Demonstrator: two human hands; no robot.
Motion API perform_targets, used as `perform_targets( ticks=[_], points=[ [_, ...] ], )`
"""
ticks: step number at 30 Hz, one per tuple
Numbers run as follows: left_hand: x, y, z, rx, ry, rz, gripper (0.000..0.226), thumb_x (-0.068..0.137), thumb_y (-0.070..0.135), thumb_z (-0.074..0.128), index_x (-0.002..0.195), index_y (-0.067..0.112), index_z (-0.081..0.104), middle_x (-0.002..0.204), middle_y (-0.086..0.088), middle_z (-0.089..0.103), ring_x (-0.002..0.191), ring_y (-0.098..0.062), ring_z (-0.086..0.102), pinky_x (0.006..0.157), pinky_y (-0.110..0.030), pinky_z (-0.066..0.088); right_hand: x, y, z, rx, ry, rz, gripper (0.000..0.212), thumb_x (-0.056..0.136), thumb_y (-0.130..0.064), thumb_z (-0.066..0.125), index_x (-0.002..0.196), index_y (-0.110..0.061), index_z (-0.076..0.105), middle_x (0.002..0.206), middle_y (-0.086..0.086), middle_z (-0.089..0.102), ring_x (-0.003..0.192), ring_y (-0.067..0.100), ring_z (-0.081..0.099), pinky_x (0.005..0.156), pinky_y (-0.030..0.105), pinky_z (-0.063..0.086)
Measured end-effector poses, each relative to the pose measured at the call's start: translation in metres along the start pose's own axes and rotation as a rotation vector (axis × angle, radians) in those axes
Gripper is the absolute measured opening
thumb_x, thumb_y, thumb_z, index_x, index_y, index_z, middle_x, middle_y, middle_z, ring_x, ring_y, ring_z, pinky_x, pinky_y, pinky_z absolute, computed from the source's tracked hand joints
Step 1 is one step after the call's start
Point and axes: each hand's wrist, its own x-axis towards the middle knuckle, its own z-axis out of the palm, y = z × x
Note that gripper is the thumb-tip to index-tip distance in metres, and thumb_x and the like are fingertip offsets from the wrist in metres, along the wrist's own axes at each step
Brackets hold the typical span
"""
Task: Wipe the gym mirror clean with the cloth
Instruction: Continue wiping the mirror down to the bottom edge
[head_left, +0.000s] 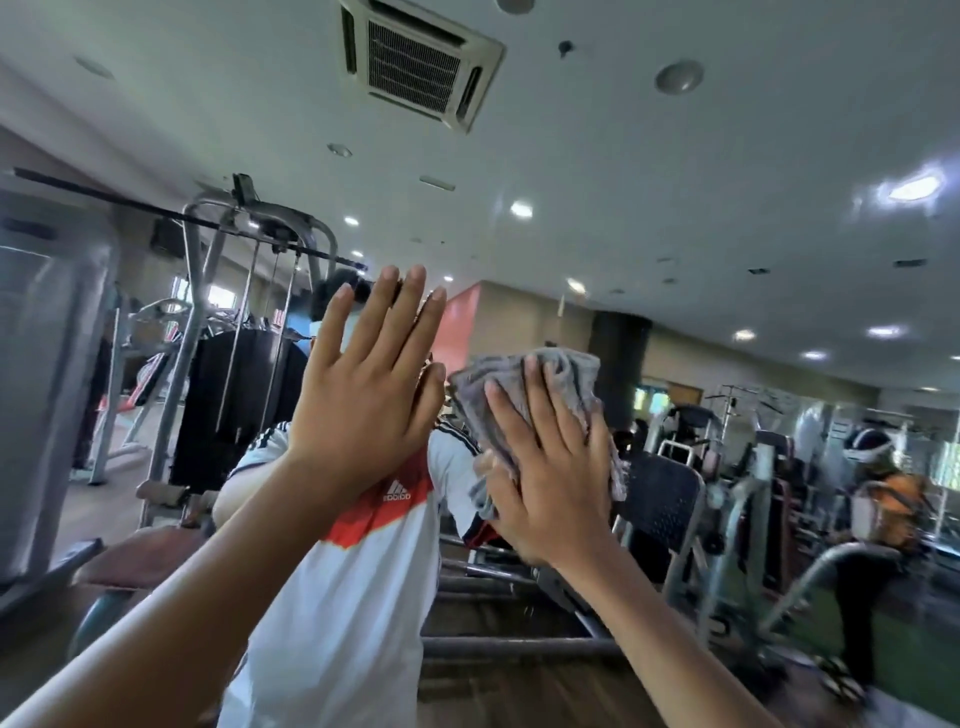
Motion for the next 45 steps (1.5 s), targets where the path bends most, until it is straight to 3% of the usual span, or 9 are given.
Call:
perform_targets(
  ticks=[9, 16, 19, 23, 30, 35, 37, 43, 45],
  points=[
    [-0.006, -0.002, -0.001, 0.017, -0.025, 0.034, 0.060, 0.104, 0.036, 0.034, 0.157, 0.006, 0.029, 0.164, -0.015, 0.022, 0.153, -0.031, 0.018, 0.121, -0.056, 0.020, 0.050, 0.018, 0.001, 0.009, 0.183, 0.477, 0.058, 0.100, -0.037, 0.031, 0.155, -0.018, 0.029, 0.163, 0.011, 0.021, 0.151, 0.025, 0.015, 0.122, 0.046, 0.005],
    [-0.070, 0.011, -0.004, -0.004, -0.045, -0.003, 0.062, 0.105, 0.041, 0.032, 0.157, 0.007, 0.030, 0.164, -0.016, 0.022, 0.152, -0.033, 0.020, 0.121, -0.057, 0.020, -0.078, 0.004, -0.004, -0.021, -0.058, -0.088, 0.055, 0.100, -0.038, 0.033, 0.153, -0.024, 0.032, 0.160, 0.009, 0.030, 0.151, 0.021, 0.021, 0.117, 0.061, 0.021],
    [-0.072, 0.010, -0.004, 0.011, -0.047, -0.005, 0.064, 0.103, 0.040, 0.034, 0.157, 0.007, 0.027, 0.164, -0.016, 0.021, 0.153, -0.032, 0.019, 0.122, -0.056, 0.018, -0.060, 0.040, -0.005, -0.037, 0.037, 0.235, 0.054, 0.104, -0.042, 0.026, 0.153, -0.021, 0.030, 0.160, 0.011, 0.029, 0.150, 0.024, 0.021, 0.116, 0.060, 0.024],
    [-0.075, 0.011, -0.004, -0.013, -0.040, -0.008, 0.062, 0.106, 0.041, 0.029, 0.158, 0.008, 0.025, 0.164, -0.016, 0.021, 0.153, -0.032, 0.019, 0.121, -0.057, 0.020, -0.009, 0.011, 0.006, 0.060, 0.210, 0.599, 0.056, 0.101, -0.033, 0.034, 0.154, -0.017, 0.027, 0.163, 0.009, 0.022, 0.151, 0.019, 0.011, 0.123, 0.046, 0.000],
    [-0.082, 0.018, -0.004, -0.012, -0.056, -0.053, 0.063, 0.104, 0.041, 0.032, 0.158, 0.009, 0.025, 0.165, -0.016, 0.020, 0.153, -0.034, 0.019, 0.121, -0.059, 0.020, -0.088, -0.004, -0.001, 0.030, -0.044, -0.045, 0.058, 0.103, -0.047, 0.028, 0.157, -0.031, 0.017, 0.164, 0.002, 0.017, 0.153, 0.018, 0.009, 0.120, 0.059, 0.014],
    [-0.085, 0.022, -0.001, 0.013, -0.028, -0.075, 0.063, 0.103, 0.041, 0.037, 0.156, 0.008, 0.030, 0.163, -0.016, 0.025, 0.151, -0.034, 0.023, 0.119, -0.060, 0.023, -0.060, 0.012, 0.003, 0.021, 0.150, 0.628, 0.056, 0.102, -0.042, 0.030, 0.155, -0.025, 0.024, 0.163, 0.007, 0.023, 0.151, 0.025, 0.019, 0.114, 0.062, 0.025],
    [-0.083, 0.019, -0.002, -0.011, -0.018, -0.071, 0.062, 0.104, 0.041, 0.036, 0.156, 0.009, 0.032, 0.163, -0.016, 0.026, 0.152, -0.034, 0.022, 0.120, -0.058, 0.022, -0.048, -0.020, 0.009, 0.050, 0.188, 0.695, 0.058, 0.100, -0.040, 0.032, 0.155, -0.020, 0.027, 0.163, 0.010, 0.022, 0.151, 0.027, 0.019, 0.113, 0.062, 0.026],
    [-0.130, 0.028, -0.010, -0.080, -0.067, -0.121, 0.062, 0.099, 0.036, 0.045, 0.154, 0.010, 0.036, 0.163, -0.018, 0.025, 0.152, -0.036, 0.022, 0.121, -0.058, 0.019, -0.152, -0.055, 0.009, 0.042, -0.101, 0.101, 0.053, 0.104, -0.042, 0.028, 0.154, -0.024, 0.029, 0.165, 0.006, 0.019, 0.152, 0.025, 0.020, 0.108, 0.065, 0.032],
    [-0.151, 0.035, -0.011, -0.046, -0.093, -0.113, 0.063, 0.097, 0.035, 0.046, 0.153, 0.010, 0.037, 0.162, -0.019, 0.026, 0.151, -0.037, 0.023, 0.122, -0.058, 0.018, -0.167, -0.027, 0.002, 0.014, -0.078, 0.163, 0.054, 0.104, -0.040, 0.028, 0.156, -0.027, 0.026, 0.165, 0.004, 0.019, 0.152, 0.023, 0.018, 0.107, 0.068, 0.031]
  ],
)
